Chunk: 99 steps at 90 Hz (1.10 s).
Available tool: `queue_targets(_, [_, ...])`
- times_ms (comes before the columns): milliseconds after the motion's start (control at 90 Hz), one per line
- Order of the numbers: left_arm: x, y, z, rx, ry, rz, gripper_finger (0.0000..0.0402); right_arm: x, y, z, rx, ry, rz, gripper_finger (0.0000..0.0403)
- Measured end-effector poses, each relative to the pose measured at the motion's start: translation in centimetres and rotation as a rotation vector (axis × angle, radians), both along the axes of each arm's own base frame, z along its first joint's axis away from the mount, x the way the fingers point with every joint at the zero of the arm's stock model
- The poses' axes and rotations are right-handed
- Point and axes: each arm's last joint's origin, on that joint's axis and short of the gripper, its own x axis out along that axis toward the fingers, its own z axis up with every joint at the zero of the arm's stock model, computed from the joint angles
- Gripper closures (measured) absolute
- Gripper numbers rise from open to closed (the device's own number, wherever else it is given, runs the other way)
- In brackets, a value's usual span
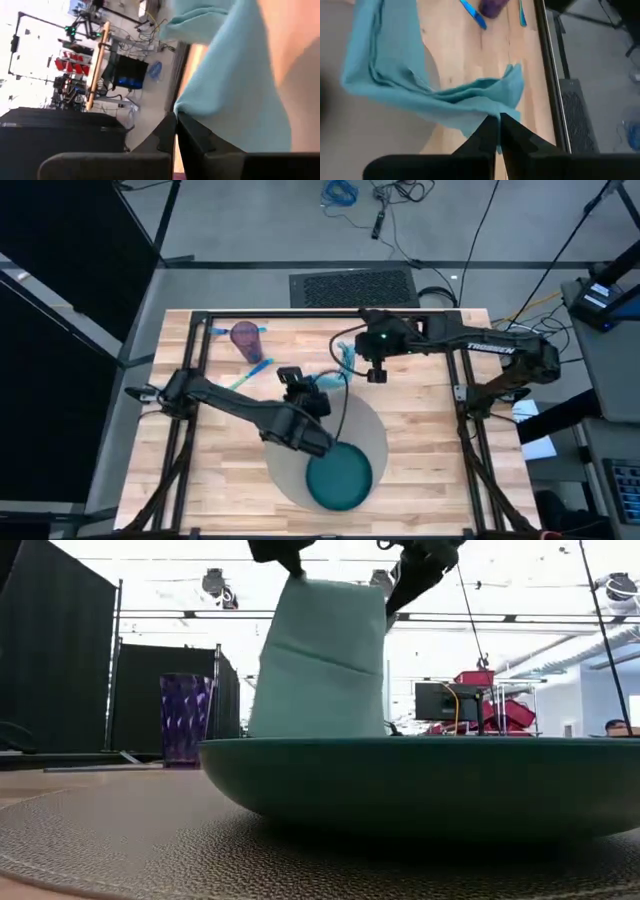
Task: Set table place
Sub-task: Fold the blue napkin
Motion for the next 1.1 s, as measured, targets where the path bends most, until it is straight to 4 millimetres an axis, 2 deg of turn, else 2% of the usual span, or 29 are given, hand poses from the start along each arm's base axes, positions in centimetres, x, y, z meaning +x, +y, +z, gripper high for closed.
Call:
queue_targets(156, [-0.2, 0.2, 0.7, -0.047, -0.021, -0.008, 0.0402, -0.1, -0.2, -0.5, -0.027, 0.058, -0.07, 0.0403])
queue_targets(222, [0.0, 0.6, 0.7, -0.046, -0.014, -0.008, 0.0402, 0.1, -0.5, -0.3, -0.089, 0.031, -0.126, 0.0403])
queue_targets(344, [0.2, 1.5, 0.7, -0.037, -0.008, 0.014, 0.0402, 0.0, -0.4, 0.0, -0.075, 0.012, -0.123, 0.0403])
queue_targets(400, [0.5, 1.5, 0.6, -0.03, -0.005, -0.001, 0.0402, -0.2, -0.2, -0.1, 0.023, 0.034, -0.057, 0.0403])
queue_targets(433, [0.8, 1.3, 0.5, -0.082, 0.023, -0.038, 0.0402, -0.5, -0.2, -0.3, 0.128, 0.057, 0.009, 0.0403])
queue_targets(467, [1.2, 1.3, 0.4, -0.155, 0.058, -0.081, 0.0402, -0.6, -0.3, -0.4, 0.16, 0.064, 0.02, 0.0403])
queue_targets(522, [1.7, 1.3, 0.4, -0.176, 0.054, -0.12, 0.0402, -0.4, -0.7, 0.0, 0.054, 0.032, -0.09, 0.0403])
queue_targets(589, [1.8, 1.5, 0.7, -0.059, 0.016, -0.091, 0.0402, -0.5, -0.6, 0.3, -0.081, 0.04, -0.181, 0.0403])
queue_targets(700, [1.9, 1.7, 0.7, -0.195, 0.057, -0.146, 0.0402, -0.7, 0.0, 0.5, 0.097, 0.047, -0.013, 0.0403])
queue_targets(778, [2.1, 1.8, 0.6, -0.144, 0.035, -0.121, 0.0402, -0.5, 0.1, 0.4, 0.018, 0.05, -0.091, 0.0403])
queue_targets(878, [2.3, 1.9, 0.5, -0.3, 0.047, -0.164, 0.0402, -1.0, 0.0, 0.0, 0.104, 0.101, -0.034, 0.0403])
queue_targets(989, [2.2, 2.3, 0.6, -0.161, 0.029, -0.112, 0.0402, -0.8, 0.1, 0.2, -0.015, 0.086, -0.126, 0.0403])
queue_targets(1067, [2.3, 2.3, 0.5, -0.288, 0.057, -0.157, 0.0402, -1.3, 0.1, -0.1, 0.111, 0.128, -0.049, 0.0403])
queue_targets(1100, [2.3, 2.2, 0.5, -0.292, 0.061, -0.163, 0.0402, -1.4, 0.2, -0.2, 0.147, 0.145, -0.022, 0.0403])
